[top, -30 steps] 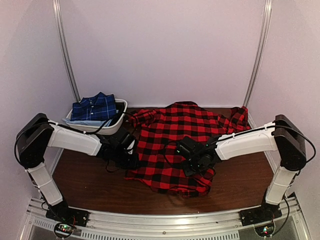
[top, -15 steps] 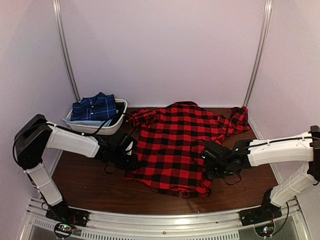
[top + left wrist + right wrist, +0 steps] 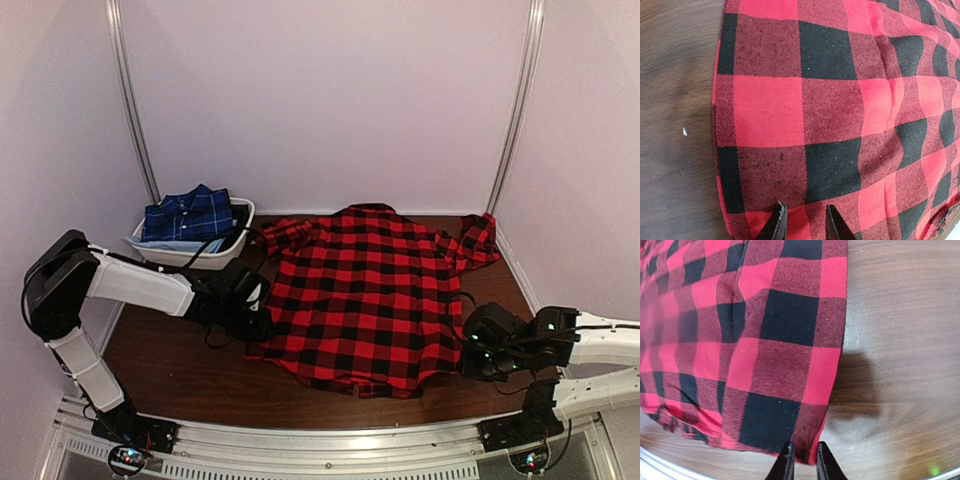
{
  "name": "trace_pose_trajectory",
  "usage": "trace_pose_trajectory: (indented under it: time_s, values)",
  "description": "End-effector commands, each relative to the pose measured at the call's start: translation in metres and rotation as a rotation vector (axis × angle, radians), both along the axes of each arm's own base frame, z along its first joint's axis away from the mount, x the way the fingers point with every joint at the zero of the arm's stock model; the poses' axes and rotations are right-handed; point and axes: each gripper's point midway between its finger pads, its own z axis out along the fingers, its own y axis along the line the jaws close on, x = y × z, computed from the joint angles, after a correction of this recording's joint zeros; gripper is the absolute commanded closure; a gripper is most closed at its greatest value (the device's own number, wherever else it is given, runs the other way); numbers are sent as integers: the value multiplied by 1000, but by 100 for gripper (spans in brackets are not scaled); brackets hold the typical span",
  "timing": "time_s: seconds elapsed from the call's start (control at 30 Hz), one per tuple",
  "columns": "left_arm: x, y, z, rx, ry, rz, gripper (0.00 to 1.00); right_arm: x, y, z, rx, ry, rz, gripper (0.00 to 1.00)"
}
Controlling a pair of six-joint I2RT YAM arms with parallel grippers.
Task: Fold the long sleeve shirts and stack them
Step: Flatten out the crumpled shirt at the center of the board.
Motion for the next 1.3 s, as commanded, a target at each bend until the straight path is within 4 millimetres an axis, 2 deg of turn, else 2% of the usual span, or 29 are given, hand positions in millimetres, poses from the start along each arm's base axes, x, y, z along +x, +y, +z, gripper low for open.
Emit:
trace_pose_trajectory:
  time_s: [0.0,0.13,0.2,0.27,0.47,0.6,0.73,0.87,1.17,1.27]
  values:
    - [-27,32,-29,115,110,4,72,-2,-4,21,44,-16,-40,73]
    - [-31,35,-31,119,123,8,72,13,-9,61,27,-117,-61,52]
    - [-34,37,-33,121,132,10,72,24,2,76,33,-160,-24,46]
    - [-36,39,-35,123,137,12,72,35,21,80,38,-177,32,45]
    - [-35,41,-34,134,133,23,72,61,86,50,82,-143,181,49]
    - [-36,44,-34,135,133,33,72,66,100,23,98,-116,194,51]
    - [-41,48,-37,141,145,36,72,46,87,-14,115,-32,169,51]
    - [-47,51,-39,140,159,35,72,24,69,-36,146,31,133,49]
    - [-63,59,-44,133,199,33,72,-16,43,-59,161,171,105,44]
    - [-68,61,-44,132,211,28,72,-20,30,-50,125,173,90,42]
